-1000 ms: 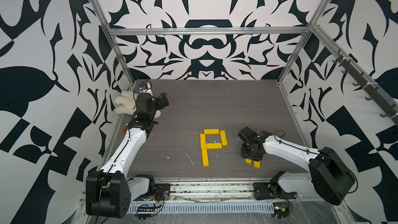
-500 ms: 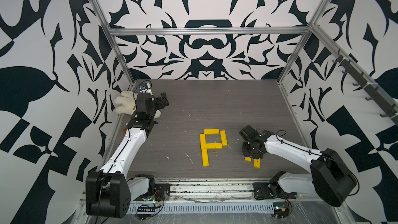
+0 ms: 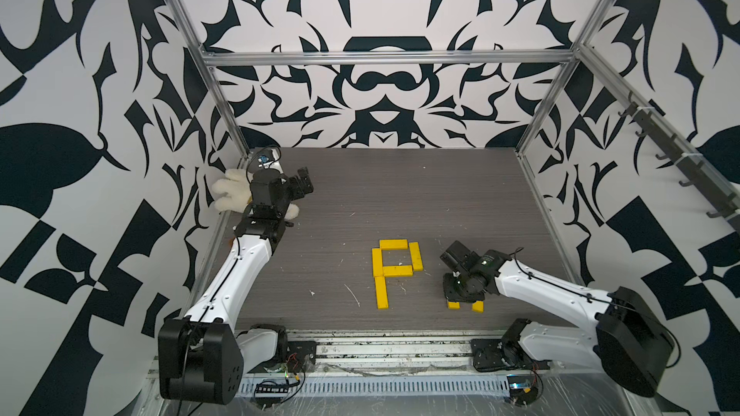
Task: Assemble the number 8 with building blocks
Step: Pick up the building block from the center of the board, then assemble the building block at the center of the board.
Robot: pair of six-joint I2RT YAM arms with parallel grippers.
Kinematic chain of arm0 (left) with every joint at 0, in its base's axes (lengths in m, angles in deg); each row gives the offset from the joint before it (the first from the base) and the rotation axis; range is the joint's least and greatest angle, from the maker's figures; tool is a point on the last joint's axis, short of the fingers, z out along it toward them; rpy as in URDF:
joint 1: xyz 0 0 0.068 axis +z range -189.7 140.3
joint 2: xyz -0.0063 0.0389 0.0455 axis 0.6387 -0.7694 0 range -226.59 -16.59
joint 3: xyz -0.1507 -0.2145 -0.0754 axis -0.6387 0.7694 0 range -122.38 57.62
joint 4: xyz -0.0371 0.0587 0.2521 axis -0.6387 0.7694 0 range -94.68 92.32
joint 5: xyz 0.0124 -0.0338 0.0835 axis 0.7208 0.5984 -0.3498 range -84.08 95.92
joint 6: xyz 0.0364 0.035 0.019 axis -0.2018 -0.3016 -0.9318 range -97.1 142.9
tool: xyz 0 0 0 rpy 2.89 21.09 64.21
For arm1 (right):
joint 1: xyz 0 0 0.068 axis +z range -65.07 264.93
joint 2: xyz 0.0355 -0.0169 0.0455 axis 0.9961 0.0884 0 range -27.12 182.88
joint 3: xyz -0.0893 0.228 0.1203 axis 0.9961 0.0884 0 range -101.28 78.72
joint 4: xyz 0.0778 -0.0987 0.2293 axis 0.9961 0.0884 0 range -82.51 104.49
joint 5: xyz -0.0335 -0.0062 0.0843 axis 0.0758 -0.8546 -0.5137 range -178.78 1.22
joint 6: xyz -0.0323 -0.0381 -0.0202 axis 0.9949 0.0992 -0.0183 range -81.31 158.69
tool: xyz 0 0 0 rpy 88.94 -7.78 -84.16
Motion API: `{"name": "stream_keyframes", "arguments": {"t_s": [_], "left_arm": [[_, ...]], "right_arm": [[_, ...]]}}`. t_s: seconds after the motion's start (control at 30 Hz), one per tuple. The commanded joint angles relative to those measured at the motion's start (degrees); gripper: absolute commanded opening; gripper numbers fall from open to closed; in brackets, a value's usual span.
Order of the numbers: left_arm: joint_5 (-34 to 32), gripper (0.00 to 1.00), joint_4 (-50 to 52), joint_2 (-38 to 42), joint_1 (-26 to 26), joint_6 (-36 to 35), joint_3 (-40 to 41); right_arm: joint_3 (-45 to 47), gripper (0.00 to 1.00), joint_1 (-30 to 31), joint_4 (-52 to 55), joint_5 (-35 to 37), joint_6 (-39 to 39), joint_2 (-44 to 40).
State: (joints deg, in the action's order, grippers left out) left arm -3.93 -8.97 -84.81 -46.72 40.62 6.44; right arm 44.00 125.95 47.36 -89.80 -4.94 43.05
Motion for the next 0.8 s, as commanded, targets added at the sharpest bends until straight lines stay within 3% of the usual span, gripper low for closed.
{"name": "stream_keyframes", "arguments": {"t_s": [0.0,0.17,0.77], "left_arm": [[-0.6,0.99,-0.5,-0.7,0.1,-0.7,-0.2],[-0.4,0.99,-1.4,-1.5,0.1,-0.6,0.2],[-0.6,0.99,-3.6,-2.1,0.2,-0.8,1.1]], "right_arm": [[-4.3,0.0,2.2,-0.5,-0.3,2.3,3.2],[-7.8,0.0,5.4,-2.0,-0.1,2.7,8.9],[-12.2,0.02,10.6,-3.8,4.1,-4.7,15.3]]}}
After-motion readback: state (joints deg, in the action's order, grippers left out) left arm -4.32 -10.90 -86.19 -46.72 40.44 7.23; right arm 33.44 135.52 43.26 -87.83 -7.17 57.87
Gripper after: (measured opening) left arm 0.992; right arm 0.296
